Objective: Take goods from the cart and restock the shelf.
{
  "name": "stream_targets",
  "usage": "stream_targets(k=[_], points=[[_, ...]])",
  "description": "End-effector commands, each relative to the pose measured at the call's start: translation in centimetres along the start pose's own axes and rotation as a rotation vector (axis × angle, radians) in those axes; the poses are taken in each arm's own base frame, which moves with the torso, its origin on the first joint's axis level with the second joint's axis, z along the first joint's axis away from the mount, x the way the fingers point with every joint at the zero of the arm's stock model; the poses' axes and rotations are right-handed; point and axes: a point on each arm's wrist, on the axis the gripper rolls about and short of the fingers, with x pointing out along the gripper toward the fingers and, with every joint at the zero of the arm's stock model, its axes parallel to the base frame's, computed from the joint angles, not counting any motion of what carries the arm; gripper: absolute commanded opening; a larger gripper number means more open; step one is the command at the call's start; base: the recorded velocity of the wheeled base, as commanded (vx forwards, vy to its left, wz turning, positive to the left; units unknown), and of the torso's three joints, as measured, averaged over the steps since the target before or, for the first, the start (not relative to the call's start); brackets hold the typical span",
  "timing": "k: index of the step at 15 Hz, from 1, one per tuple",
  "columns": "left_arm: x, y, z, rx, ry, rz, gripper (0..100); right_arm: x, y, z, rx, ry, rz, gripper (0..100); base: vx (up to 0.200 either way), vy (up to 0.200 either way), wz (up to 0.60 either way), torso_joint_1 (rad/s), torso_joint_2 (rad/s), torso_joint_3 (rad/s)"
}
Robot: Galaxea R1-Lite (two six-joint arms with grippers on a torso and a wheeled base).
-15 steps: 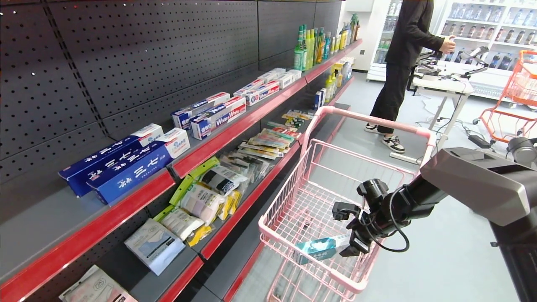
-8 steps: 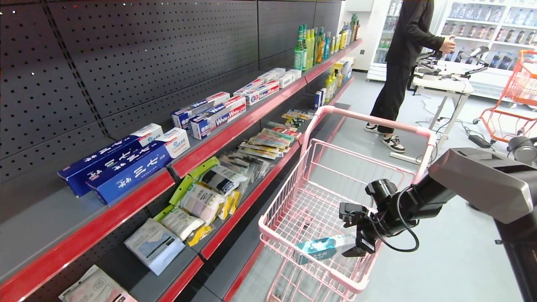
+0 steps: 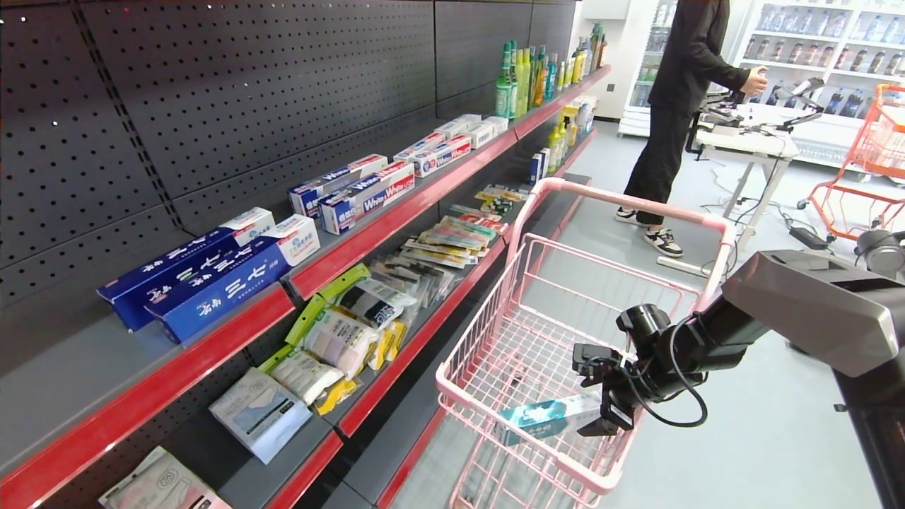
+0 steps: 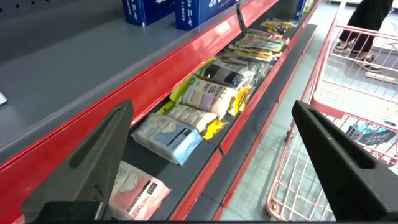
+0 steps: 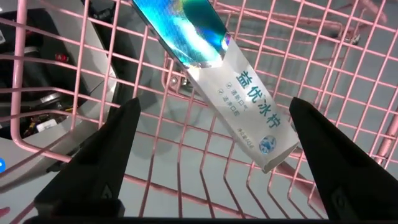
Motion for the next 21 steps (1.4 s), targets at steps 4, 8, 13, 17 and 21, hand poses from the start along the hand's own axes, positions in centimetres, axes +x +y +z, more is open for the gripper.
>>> stream_targets(k=[4, 8, 13, 17, 21], points=[[0.01, 0.00, 0.00, 0.000, 0.001, 0.001, 100, 0.07, 0.09, -0.06, 0.000, 0.001, 0.005, 100, 0.000, 0.000, 0.00, -0.145, 0.32, 0.178], [0.01, 0.00, 0.00, 0.000, 0.001, 0.000, 100, 0.03, 0.10, -0.04, 0.002, -0.001, 0.004, 100, 0.000, 0.000, 0.00, -0.023, 0.05, 0.029], [0.01, 0.00, 0.00, 0.000, 0.001, 0.000, 100, 0.26, 0.33, 0.30, -0.029, 0.003, 0.009, 100, 0.000, 0.000, 0.00, 0.000, 0.00, 0.000], [0.01, 0.00, 0.00, 0.000, 0.001, 0.000, 100, 0.51, 0.65, 0.67, -0.036, 0.029, 0.007, 100, 0.000, 0.000, 0.00, 0.000, 0.00, 0.000], [0.01, 0.00, 0.00, 0.000, 0.001, 0.000, 100, 0.52, 0.68, 0.63, -0.024, 0.033, 0.006, 100, 0.000, 0.000, 0.00, 0.000, 0.00, 0.000]])
